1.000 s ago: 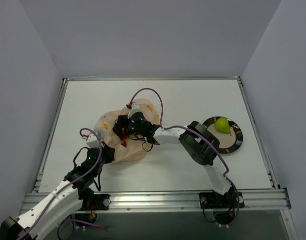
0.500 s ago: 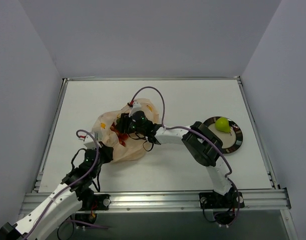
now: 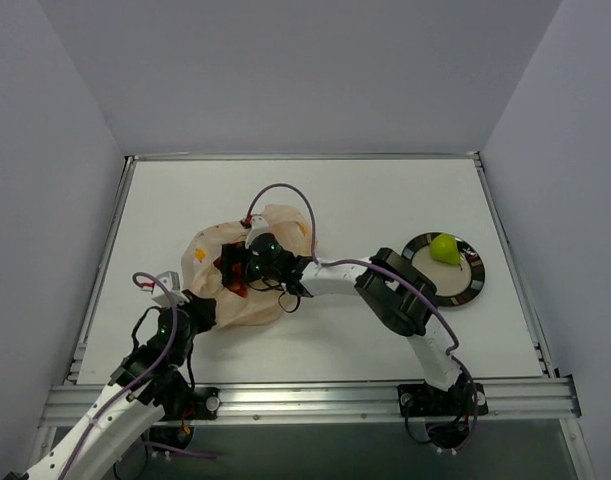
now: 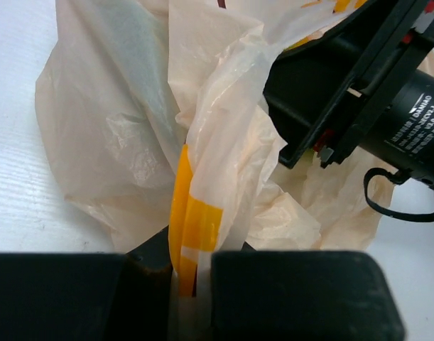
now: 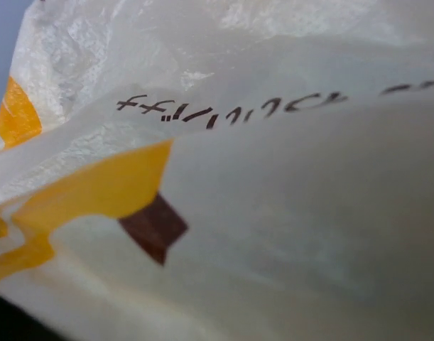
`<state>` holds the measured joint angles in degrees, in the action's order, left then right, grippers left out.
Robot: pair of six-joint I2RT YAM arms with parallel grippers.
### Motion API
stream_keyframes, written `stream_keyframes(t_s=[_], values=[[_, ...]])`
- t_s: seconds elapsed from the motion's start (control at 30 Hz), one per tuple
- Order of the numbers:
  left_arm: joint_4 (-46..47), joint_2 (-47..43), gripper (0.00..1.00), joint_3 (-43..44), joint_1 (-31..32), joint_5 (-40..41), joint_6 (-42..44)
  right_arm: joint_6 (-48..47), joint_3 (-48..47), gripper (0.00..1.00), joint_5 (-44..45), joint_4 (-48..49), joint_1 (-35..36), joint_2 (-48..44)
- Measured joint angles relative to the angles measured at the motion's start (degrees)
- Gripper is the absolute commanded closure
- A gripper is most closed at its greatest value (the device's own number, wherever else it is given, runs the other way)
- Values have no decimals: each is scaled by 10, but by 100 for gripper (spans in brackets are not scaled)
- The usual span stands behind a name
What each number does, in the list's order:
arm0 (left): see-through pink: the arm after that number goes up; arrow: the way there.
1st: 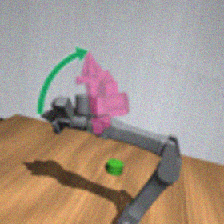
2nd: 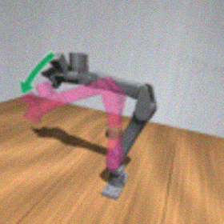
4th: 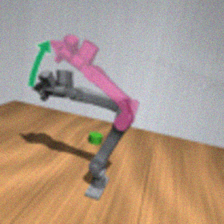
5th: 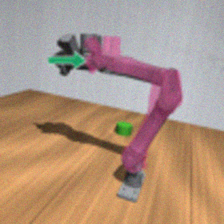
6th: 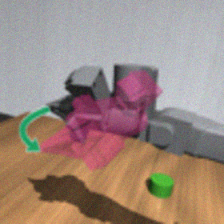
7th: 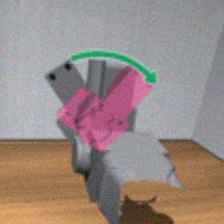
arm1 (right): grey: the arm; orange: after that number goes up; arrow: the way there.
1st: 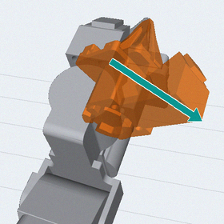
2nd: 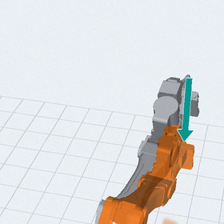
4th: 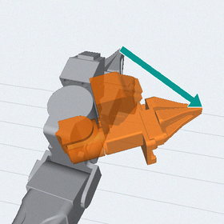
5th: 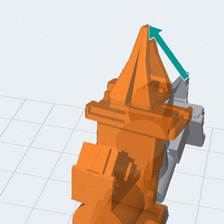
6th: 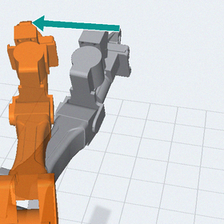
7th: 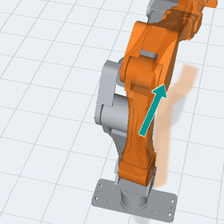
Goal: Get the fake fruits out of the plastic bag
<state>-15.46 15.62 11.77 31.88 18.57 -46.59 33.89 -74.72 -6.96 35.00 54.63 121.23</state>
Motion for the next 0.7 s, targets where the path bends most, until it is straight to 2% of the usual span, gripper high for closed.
stream_keyframes(t_s=[0.03,0.2,0.23,0.3,0.33,0.4,0.43,0.57,0.7], values=[[-7,-3,98,0,0,1,-5,1,-5,0,-4,0,3,8],[-31,-18,98,0,0,6,-22,11,-16,2,-31,-1,6,35],[-33,-19,98,-1,0,7,-25,12,-20,16,-36,0,5,41],[-38,-19,98,-1,0,8,-30,14,-26,36,-39,8,5,49],[-41,-19,98,-2,0,8,-32,16,-26,57,-39,12,5,51],[-43,-19,98,-2,0,9,-32,17,-26,70,-38,15,5,51],[-44,-19,98,-2,0,9,-32,14,-26,81,-37,18,5,51],[-43,-13,98,-2,0,10,-31,-11,-22,96,-25,23,5,47],[-40,9,98,-2,0,11,-31,-40,11,98,0,20,5,14]])
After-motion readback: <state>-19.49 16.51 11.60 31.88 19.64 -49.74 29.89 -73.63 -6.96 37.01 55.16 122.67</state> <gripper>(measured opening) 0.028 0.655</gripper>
